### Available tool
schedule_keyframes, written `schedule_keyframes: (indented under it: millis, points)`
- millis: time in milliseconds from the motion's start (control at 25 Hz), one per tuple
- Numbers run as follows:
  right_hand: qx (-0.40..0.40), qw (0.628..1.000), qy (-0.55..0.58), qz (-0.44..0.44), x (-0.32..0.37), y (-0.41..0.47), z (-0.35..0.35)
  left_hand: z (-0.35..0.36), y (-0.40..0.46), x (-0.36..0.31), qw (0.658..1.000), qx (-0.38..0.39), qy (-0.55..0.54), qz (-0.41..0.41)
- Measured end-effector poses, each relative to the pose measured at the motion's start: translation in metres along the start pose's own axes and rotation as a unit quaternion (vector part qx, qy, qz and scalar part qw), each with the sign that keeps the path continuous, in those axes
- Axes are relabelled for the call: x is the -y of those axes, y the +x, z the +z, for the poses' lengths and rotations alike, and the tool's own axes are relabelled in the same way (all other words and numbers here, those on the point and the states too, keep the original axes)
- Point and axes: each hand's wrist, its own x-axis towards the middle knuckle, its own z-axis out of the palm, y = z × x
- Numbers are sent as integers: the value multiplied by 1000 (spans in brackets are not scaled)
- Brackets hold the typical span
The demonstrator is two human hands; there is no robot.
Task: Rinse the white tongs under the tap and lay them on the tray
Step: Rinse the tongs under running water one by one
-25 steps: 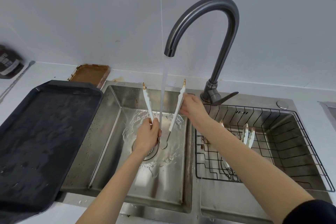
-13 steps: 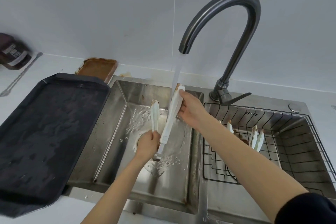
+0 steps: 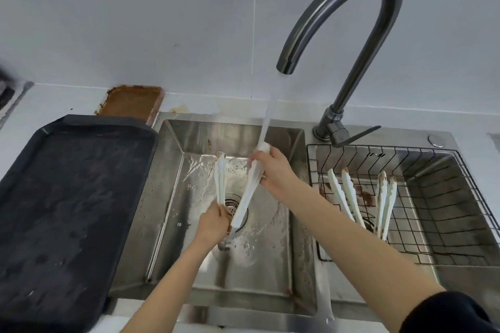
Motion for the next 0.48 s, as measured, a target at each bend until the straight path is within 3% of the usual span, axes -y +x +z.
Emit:
schedule_keyframes:
  millis: [240,400,480]
  points:
    - [-90,992,-68,-51,-5,2,18,-20,14,2,994,76,-71,18]
    - [-148,954,-205,-158,-5,1,23,-27,17,-8,985,104,-136,34]
    - [-162,945,-222,-176,-7,-1,25,-32,19,-21,977,111,-179,40]
